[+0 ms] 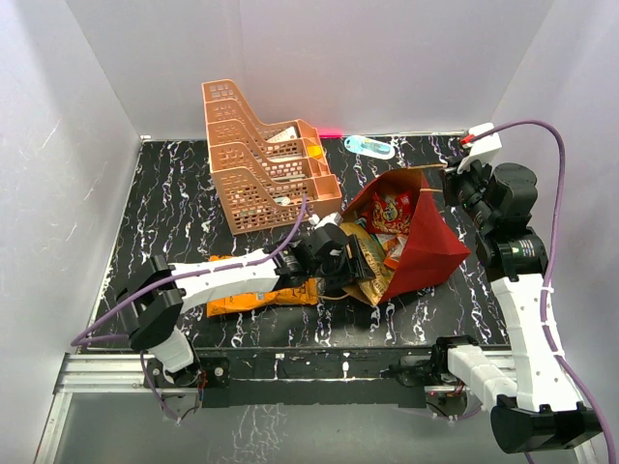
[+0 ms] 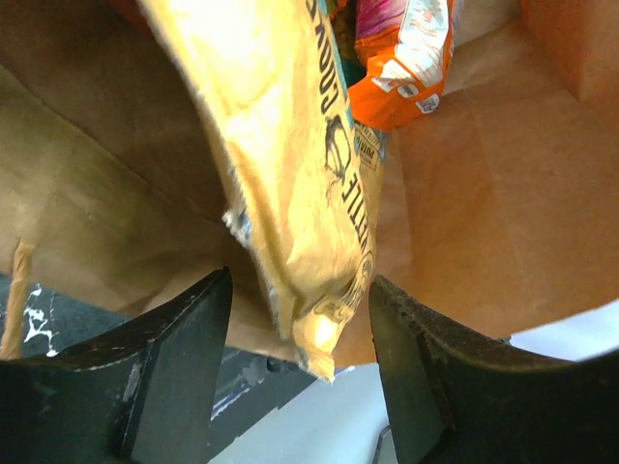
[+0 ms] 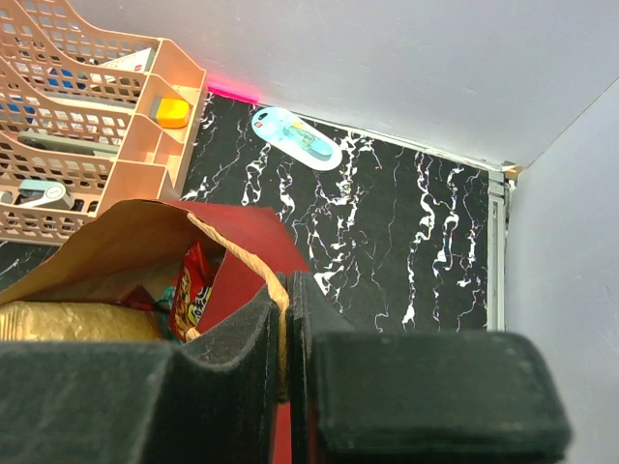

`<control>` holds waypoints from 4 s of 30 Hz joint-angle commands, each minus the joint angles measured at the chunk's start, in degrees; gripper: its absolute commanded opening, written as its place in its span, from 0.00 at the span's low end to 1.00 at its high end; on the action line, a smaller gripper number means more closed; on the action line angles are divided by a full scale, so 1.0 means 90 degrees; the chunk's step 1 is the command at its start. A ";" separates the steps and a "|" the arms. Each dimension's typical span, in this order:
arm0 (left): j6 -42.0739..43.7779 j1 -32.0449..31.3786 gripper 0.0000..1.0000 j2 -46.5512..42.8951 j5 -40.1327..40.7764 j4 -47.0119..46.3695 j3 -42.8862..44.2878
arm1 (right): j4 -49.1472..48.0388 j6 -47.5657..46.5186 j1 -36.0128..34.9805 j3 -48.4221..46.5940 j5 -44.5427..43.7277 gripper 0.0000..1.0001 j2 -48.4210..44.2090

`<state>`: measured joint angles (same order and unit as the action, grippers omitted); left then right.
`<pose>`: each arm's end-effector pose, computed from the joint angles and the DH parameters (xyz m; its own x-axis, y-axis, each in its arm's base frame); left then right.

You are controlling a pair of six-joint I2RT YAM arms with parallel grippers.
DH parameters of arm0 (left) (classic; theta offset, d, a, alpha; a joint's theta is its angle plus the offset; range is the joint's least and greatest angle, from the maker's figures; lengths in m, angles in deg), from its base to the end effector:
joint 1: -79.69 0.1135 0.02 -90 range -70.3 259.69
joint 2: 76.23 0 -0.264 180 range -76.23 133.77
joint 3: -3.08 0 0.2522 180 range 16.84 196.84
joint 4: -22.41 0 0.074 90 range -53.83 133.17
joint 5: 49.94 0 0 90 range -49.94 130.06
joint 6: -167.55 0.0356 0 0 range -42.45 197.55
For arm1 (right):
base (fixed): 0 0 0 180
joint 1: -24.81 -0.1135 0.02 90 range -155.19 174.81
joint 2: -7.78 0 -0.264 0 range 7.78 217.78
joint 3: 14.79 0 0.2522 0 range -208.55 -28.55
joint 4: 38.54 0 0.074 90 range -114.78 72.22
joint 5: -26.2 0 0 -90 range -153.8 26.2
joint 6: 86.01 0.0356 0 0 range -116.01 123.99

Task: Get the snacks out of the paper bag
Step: Take out the snack from the paper bag, then place the snack at the center of the board.

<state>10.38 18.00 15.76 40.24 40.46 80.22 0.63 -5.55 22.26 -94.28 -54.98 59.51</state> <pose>0.1732 -0.3213 0.2532 -0.9102 -0.2537 -0.3273 0.1037 0.6257 -0.7732 0.1863 0.0138 0.4166 -0.1627 -0.1712 -0.9717 -0.2242 0.9655 -0.1325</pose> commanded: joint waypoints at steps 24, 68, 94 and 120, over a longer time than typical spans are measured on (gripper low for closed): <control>0.1232 0.0080 0.00 0.0404 0.0257 0.0472 0.2500 | -0.0418 -0.0093 0.0036 0.0096 -0.0794 0.08 -0.0415; 0.4935 0.0251 0.00 -0.1942 0.0559 0.3594 0.6717 | -0.0559 -0.0160 0.0040 0.0274 -0.1631 0.08 -0.0396; 0.4076 0.1053 0.00 -0.1540 0.0001 0.3797 0.2533 | -0.0505 -0.0391 0.0044 0.0126 -0.2016 0.08 -0.0462; 0.3332 0.4045 0.00 -0.1896 0.1287 0.5673 -0.0829 | -0.0459 -0.0375 0.0045 0.0099 -0.1624 0.08 -0.0552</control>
<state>42.31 52.45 -3.52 47.43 89.47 76.72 -0.57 -8.79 22.30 -90.92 -70.04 56.08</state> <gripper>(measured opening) 0.010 0.078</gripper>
